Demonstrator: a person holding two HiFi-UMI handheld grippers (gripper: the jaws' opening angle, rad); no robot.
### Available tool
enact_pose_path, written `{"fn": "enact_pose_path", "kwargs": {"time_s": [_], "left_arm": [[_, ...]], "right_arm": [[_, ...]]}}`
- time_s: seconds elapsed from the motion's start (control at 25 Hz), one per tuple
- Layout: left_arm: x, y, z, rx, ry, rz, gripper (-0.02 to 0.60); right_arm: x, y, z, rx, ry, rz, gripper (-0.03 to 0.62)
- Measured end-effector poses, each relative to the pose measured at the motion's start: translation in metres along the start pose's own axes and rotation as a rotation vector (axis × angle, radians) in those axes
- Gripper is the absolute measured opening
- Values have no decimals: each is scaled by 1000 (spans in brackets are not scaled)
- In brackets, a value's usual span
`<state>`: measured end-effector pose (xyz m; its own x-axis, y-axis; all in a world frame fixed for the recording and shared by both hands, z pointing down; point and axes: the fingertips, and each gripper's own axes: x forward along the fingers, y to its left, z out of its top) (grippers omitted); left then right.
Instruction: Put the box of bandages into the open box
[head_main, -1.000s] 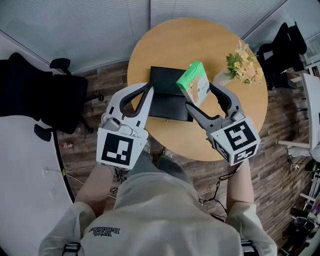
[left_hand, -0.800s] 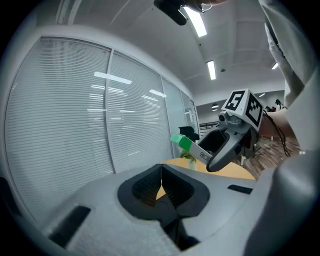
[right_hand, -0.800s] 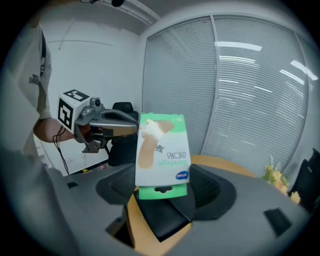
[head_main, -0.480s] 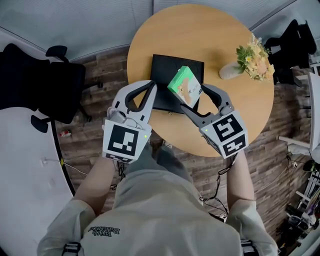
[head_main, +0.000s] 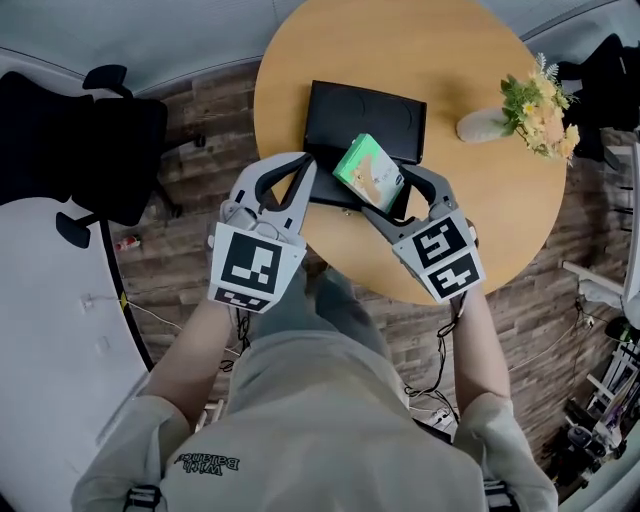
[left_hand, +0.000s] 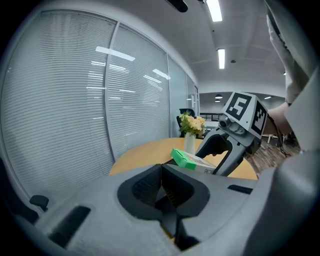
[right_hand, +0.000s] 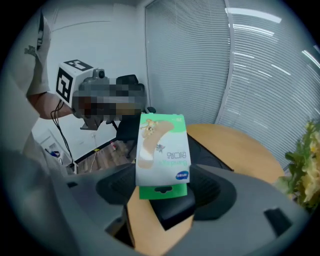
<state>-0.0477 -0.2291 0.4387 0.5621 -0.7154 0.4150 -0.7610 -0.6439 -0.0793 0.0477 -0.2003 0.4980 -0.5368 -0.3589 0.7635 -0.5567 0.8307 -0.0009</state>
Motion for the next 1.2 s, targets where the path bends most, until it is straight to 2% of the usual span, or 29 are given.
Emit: {"fn": "enact_pose_path", "kwargs": {"time_s": [0.4, 0.92, 1.2], "left_arm": [[25, -6, -56, -67, 112, -41, 22], [55, -12, -95, -96, 190, -87, 23], [57, -21, -110, -132, 217, -113, 23]], "right_arm": [[41, -2, -40, -26, 109, 60, 311], [77, -5, -79, -125, 256, 136, 311], [88, -8, -92, -187, 327, 149, 311]]}}
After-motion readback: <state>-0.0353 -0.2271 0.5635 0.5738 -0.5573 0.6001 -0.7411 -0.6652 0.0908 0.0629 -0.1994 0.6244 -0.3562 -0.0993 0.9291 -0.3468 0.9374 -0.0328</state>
